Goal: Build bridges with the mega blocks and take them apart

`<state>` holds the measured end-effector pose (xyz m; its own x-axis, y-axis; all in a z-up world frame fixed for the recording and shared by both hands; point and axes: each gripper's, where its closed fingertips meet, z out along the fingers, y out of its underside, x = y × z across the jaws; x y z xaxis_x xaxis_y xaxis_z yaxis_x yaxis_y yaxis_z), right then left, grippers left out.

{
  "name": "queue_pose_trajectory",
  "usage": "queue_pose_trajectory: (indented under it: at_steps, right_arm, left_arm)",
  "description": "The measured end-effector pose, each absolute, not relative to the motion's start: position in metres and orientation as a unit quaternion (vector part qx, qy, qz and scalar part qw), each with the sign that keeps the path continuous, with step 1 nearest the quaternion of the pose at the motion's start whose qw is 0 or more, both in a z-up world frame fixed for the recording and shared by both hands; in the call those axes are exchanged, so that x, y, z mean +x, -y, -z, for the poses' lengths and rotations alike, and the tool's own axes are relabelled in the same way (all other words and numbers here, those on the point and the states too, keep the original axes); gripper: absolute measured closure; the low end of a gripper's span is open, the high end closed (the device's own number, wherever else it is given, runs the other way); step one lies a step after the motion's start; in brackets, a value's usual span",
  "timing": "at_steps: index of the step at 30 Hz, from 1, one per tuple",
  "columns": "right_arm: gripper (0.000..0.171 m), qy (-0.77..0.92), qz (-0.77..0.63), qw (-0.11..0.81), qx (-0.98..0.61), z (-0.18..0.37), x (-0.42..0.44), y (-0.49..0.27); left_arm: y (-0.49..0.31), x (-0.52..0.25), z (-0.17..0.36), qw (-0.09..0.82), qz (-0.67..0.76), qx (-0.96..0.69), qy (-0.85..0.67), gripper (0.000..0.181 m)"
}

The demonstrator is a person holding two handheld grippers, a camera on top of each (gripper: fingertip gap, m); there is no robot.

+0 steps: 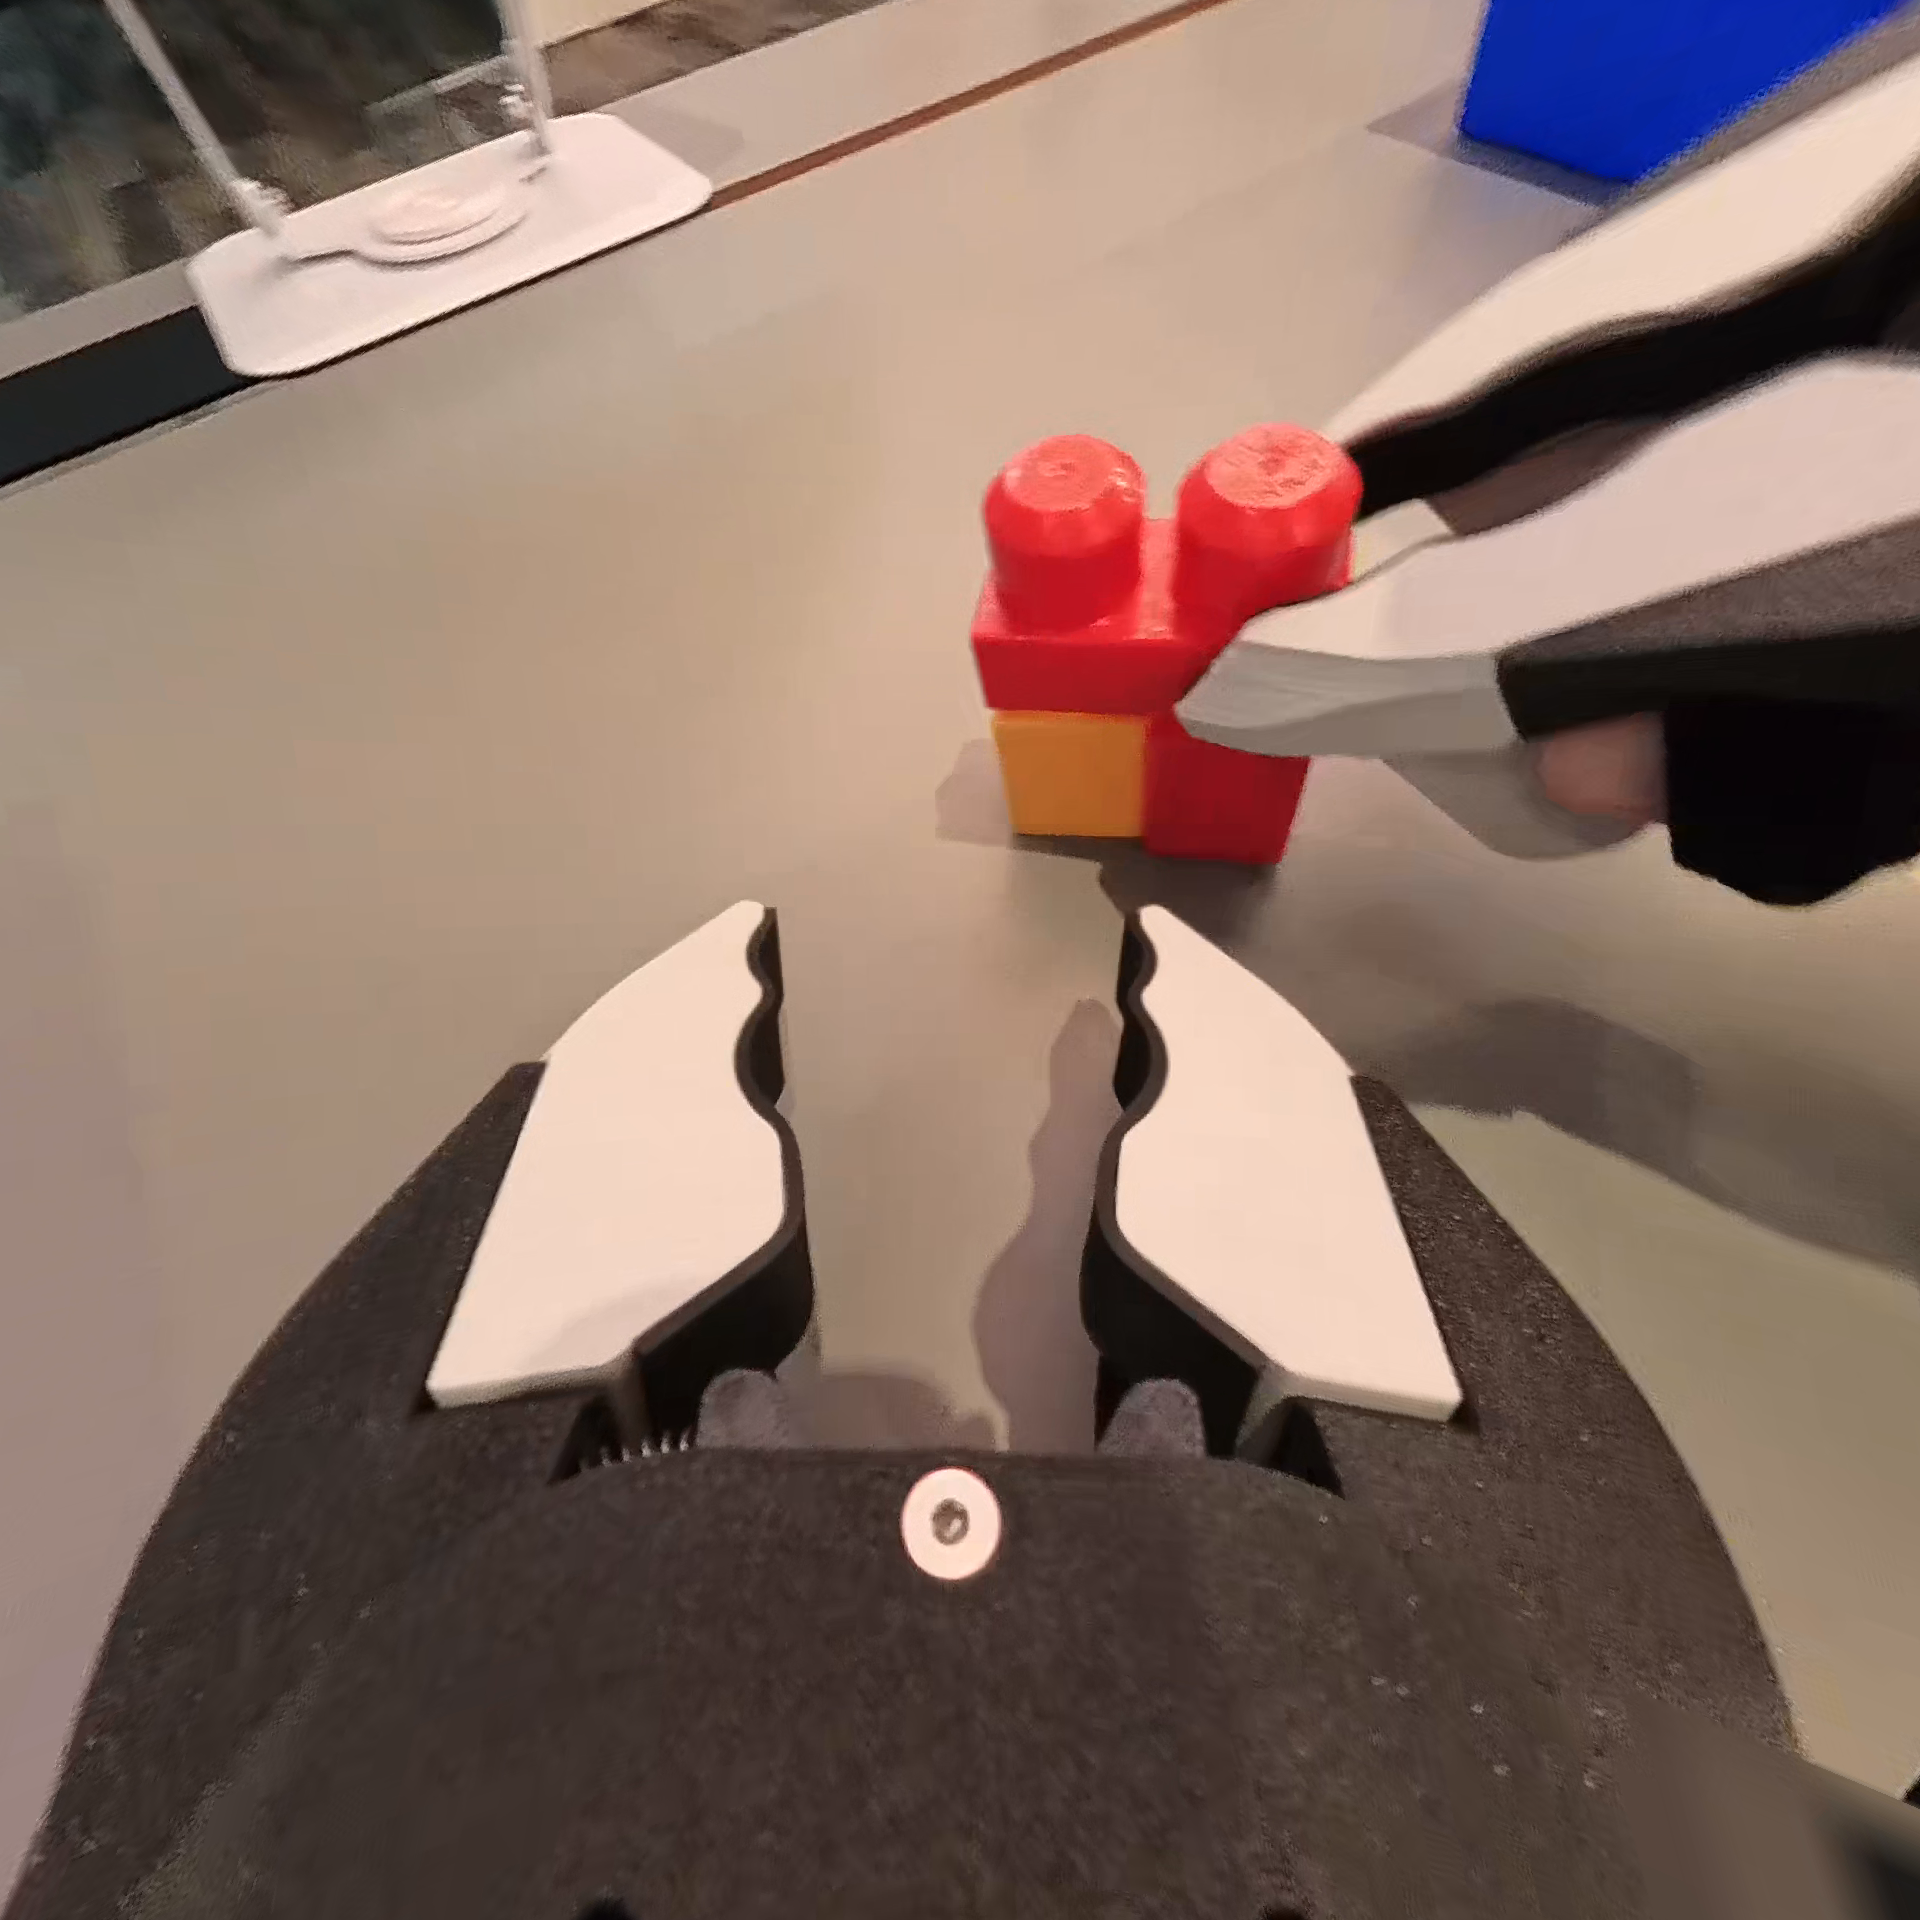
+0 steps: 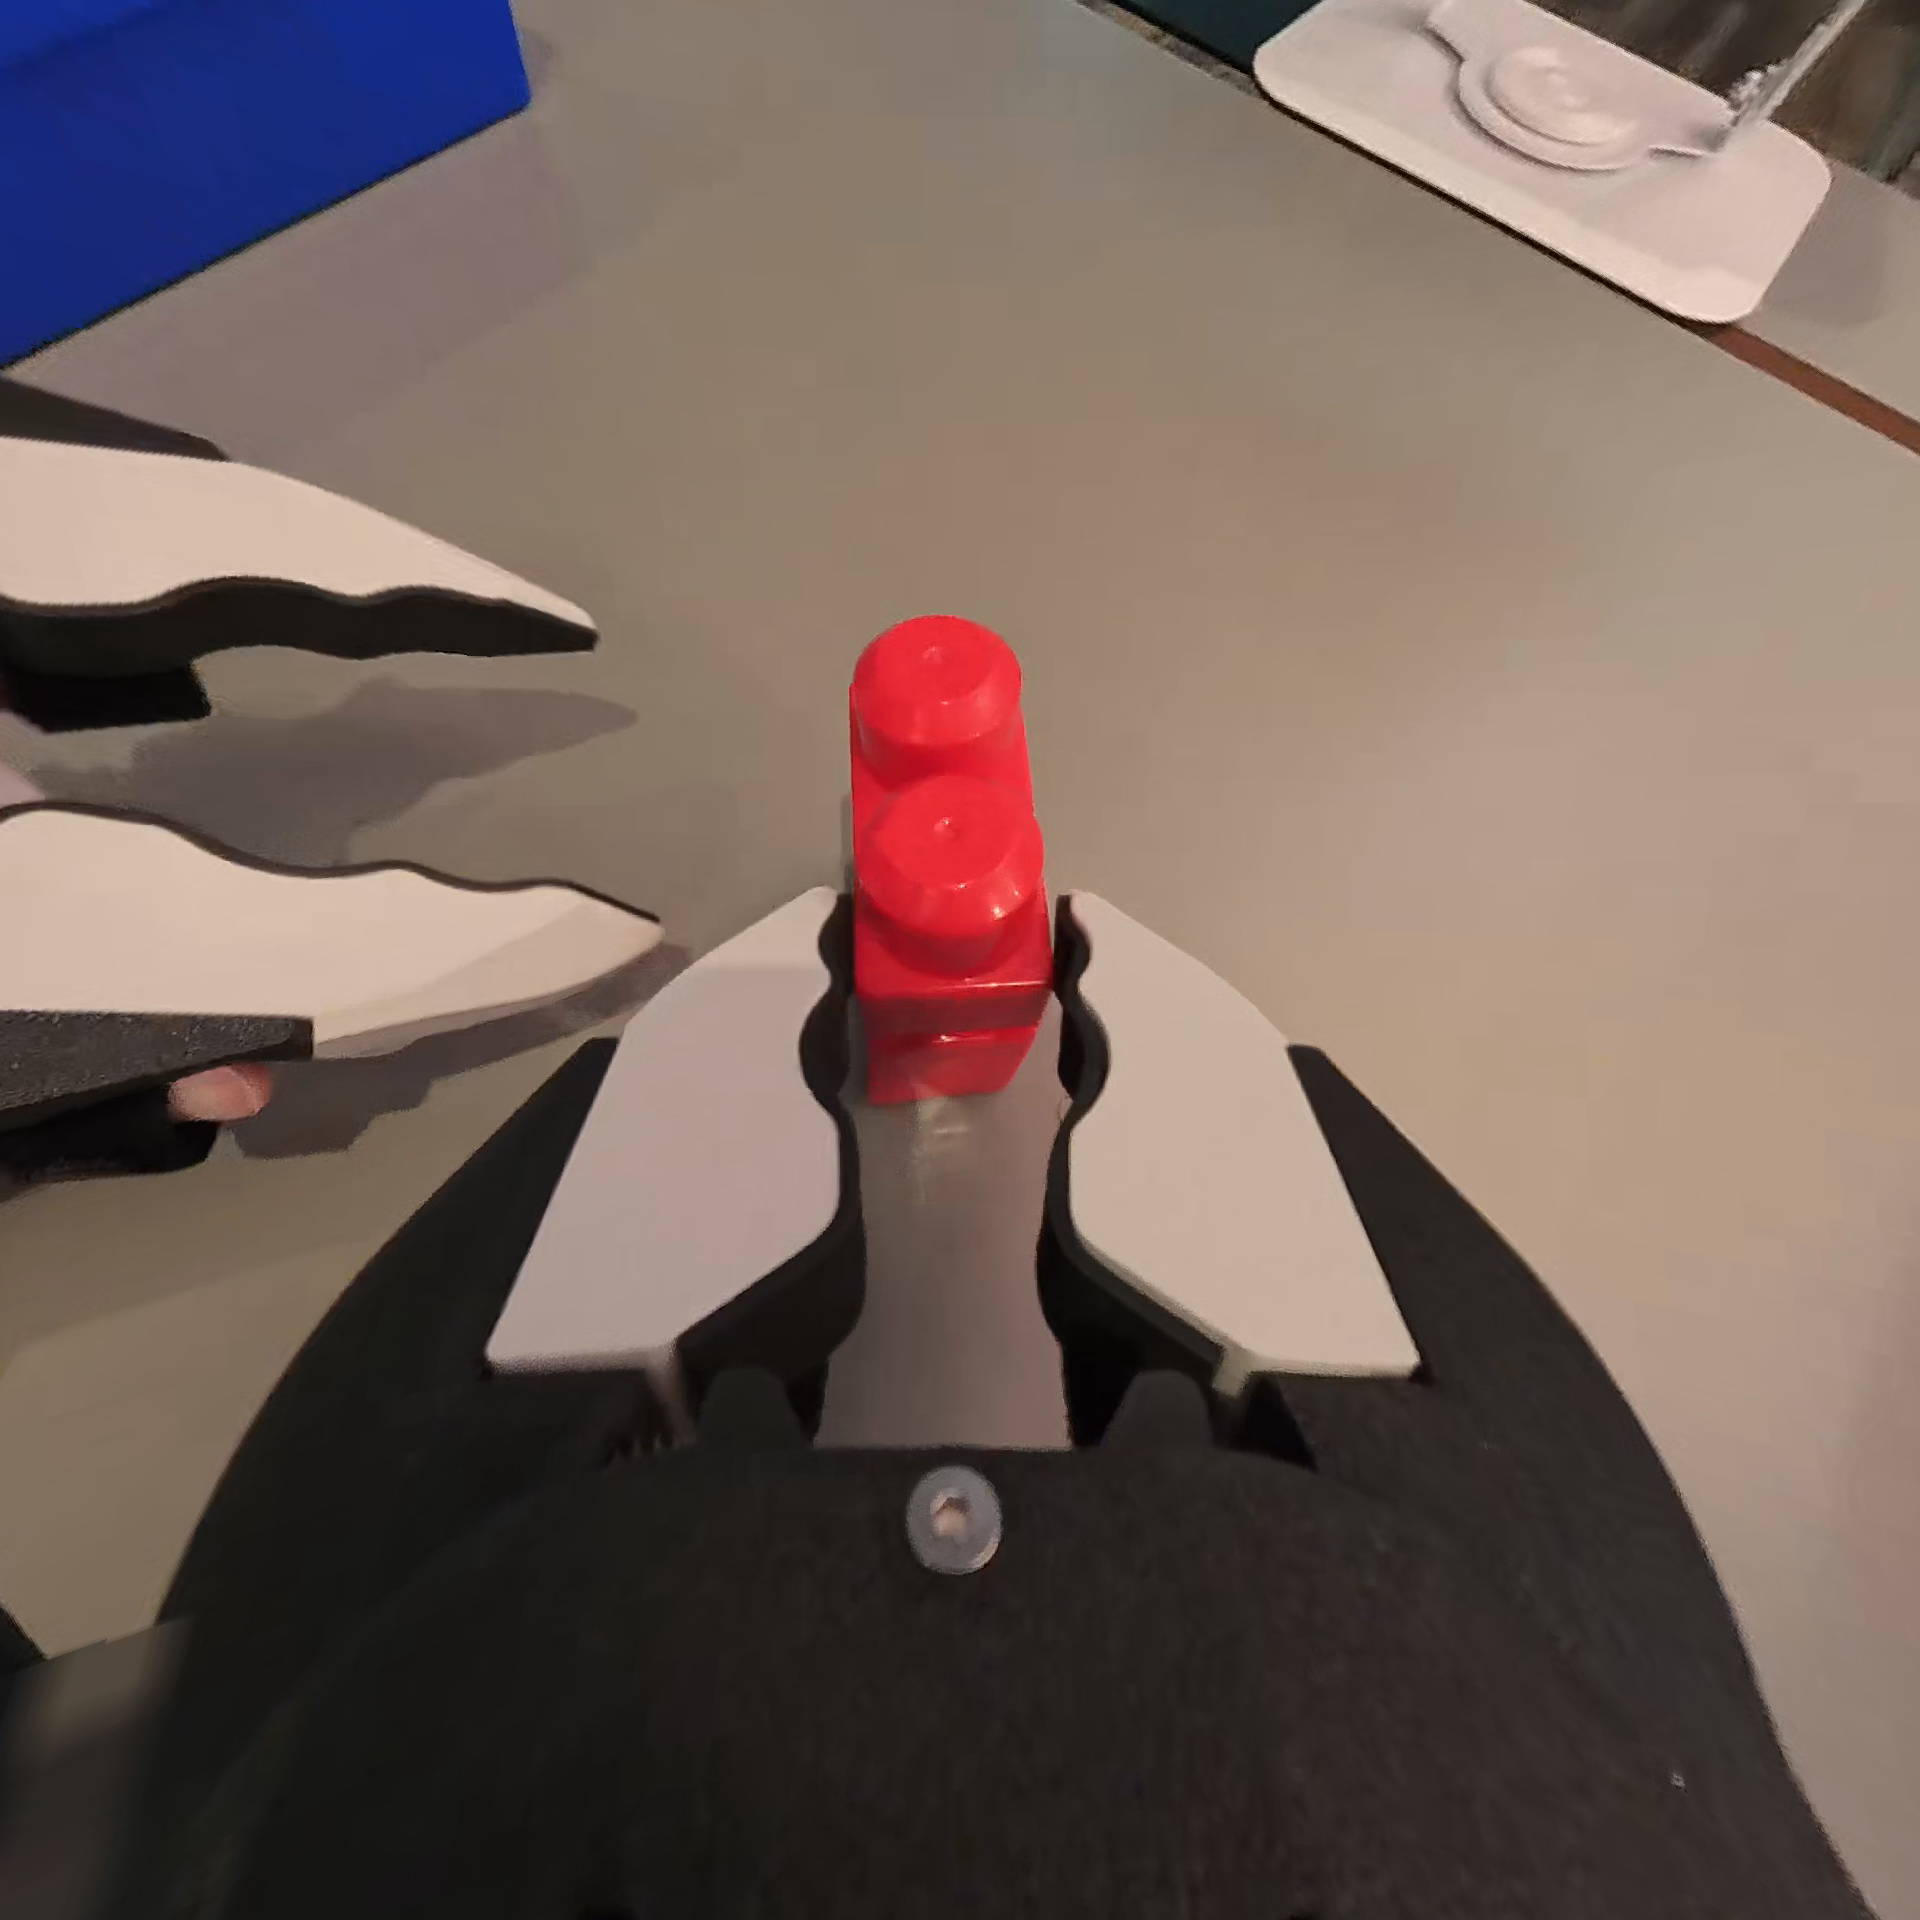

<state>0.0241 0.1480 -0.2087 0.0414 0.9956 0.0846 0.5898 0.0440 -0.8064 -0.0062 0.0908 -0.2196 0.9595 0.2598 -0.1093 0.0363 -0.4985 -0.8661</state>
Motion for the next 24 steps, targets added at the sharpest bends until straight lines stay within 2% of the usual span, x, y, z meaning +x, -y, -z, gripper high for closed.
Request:
queue_pose_trajectory:
  at_steps: [6,14,17,24]
  right_arm:
    - [0.135,0.677,-0.313,0.330,-0.578,0.210,0.024,-0.145]
    - [0.135,0.720,-0.421,0.288,-0.471,0.207,0.033,-0.142]
    - [0.135,0.736,-0.442,0.285,-0.426,0.206,0.037,-0.139]
    - [0.135,0.755,-0.463,0.278,-0.373,0.206,0.042,-0.139]
  left_arm:
    - [-0.101,0.006,0.217,0.508,-0.055,-0.859,-0.022,0.122]
    - [-0.112,0.016,0.232,0.463,0.058,-0.871,-0.156,0.104]
    - [-0.122,0.016,0.239,0.442,0.052,-0.875,-0.189,0.100]
    - [-0.144,0.037,0.239,0.431,0.109,-0.870,-0.215,0.103]
